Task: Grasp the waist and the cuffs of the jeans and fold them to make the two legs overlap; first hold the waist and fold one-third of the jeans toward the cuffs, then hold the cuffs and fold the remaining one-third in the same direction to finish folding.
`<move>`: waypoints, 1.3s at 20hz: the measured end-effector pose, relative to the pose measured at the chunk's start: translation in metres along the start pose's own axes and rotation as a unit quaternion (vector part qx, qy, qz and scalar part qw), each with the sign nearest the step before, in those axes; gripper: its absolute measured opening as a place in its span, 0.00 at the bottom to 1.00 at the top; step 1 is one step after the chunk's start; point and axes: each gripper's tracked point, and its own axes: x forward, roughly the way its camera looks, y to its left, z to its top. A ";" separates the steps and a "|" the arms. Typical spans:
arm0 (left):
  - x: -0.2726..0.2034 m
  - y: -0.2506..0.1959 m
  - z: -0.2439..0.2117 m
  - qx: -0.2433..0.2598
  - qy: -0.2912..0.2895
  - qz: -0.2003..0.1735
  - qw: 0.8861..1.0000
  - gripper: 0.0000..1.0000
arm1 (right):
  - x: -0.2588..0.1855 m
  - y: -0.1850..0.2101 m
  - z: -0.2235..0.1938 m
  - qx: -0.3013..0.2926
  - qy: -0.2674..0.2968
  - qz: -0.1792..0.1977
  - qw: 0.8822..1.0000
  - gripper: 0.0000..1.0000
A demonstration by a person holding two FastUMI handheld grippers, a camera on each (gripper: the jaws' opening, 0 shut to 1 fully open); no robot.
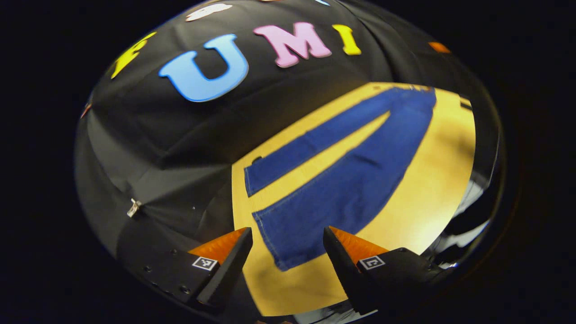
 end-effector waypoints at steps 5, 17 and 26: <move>0.025 -0.002 -0.064 0.151 0.082 -0.066 0.983 0.98 | 0.000 0.005 -0.015 -0.005 0.026 0.006 1.000 1.00; 0.068 -0.005 -0.079 0.249 0.139 -0.154 0.946 0.83 | 0.009 -0.026 -0.047 -0.013 0.052 -0.024 0.998 0.98; 0.070 -0.020 -0.082 0.230 0.194 -0.180 0.937 0.32 | 0.006 -0.036 -0.064 -0.017 0.065 -0.020 0.998 0.98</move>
